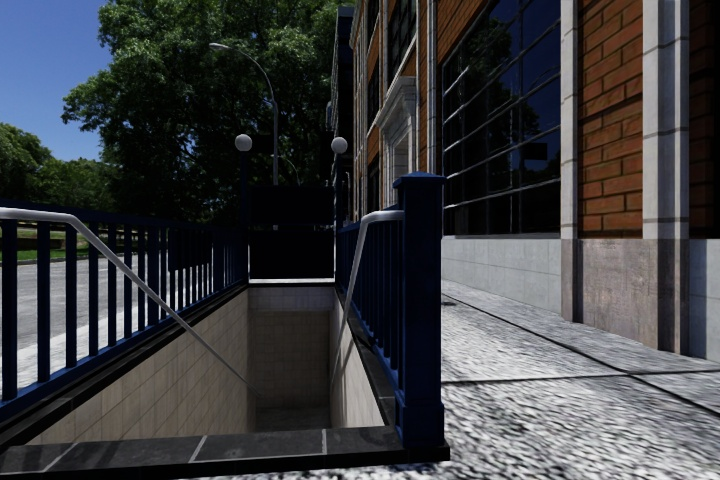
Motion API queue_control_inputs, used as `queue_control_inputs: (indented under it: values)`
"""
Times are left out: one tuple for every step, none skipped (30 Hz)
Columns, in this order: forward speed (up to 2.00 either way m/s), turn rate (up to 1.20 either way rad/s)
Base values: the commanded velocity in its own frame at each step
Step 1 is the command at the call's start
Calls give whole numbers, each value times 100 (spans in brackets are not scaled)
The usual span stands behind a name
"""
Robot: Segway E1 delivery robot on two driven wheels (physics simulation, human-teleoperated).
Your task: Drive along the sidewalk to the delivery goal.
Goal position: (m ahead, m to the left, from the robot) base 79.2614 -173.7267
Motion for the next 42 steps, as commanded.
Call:
queue_control_inputs:
  values:
    - [0,0]
    - [0,0]
    - [0,0]
    - [0,0]
    - [0,0]
    - [0,0]
    - [0,0]
    - [0,0]
    - [0,0]
    - [0,0]
    - [0,0]
    - [0,0]
    - [0,0]
    - [0,0]
    - [0,0]
    - [0,0]
    - [0,0]
    - [0,0]
    - [0,0]
    - [0,0]
    - [0,0]
    - [0,0]
    - [0,0]
    - [0,0]
    - [0,0]
    - [0,0]
    - [0,0]
    - [0,0]
    - [0,0]
    - [0,0]
    - [0,-5]
    - [0,-5]
    - [0,-11]
    - [0,-17]
    - [0,-24]
    - [0,-24]
    - [0,-27]
    - [0,-28]
    - [0,-28]
    - [0,-28]
    - [0,-28]
    - [0,-28]
